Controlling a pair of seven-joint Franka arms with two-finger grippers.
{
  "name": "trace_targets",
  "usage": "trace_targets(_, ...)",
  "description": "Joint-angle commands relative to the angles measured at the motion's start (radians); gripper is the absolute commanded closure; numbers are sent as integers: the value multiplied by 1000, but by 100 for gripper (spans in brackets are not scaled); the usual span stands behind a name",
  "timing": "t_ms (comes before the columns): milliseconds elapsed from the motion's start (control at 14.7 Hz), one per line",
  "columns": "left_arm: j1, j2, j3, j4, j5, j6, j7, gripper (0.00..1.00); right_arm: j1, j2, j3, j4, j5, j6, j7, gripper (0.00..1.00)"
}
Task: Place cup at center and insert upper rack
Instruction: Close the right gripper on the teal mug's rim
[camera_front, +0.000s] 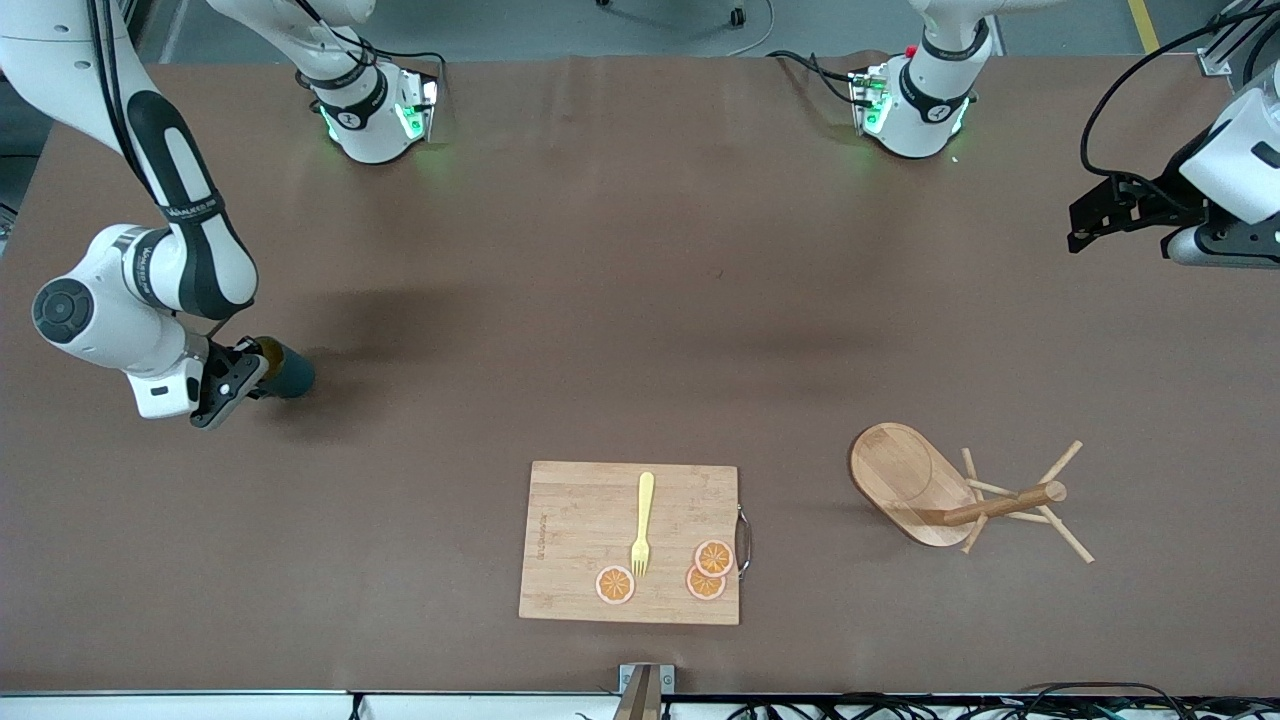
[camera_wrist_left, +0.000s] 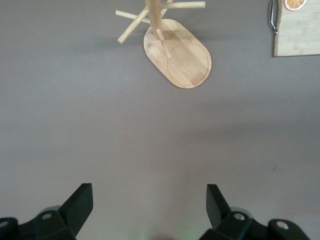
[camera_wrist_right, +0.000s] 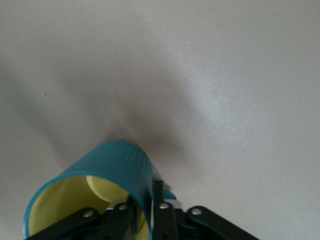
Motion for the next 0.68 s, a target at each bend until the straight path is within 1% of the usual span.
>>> trace_targets(0,0,2,-2,12,7,-12,-3,0,-1,-19,1,-16,66,-27,7,100)
trace_targets(136,0,2,-2,14,6,-11,-5,0,3,-31,0,-14,94,-54,30,100)
trace_targets(205,0,2,-3,14,4,-11,-5,0,8,-37,1,-13,94,-81,74,100)
trace_targets(409,0,5,-3,14,6,-9,-5,0,75,-95,1,-14,94,-175,258,100)
trace_targets(614,0,5,-3,14,6,-9,-5,0,172,-135,3,-19,98,-225,459,100)
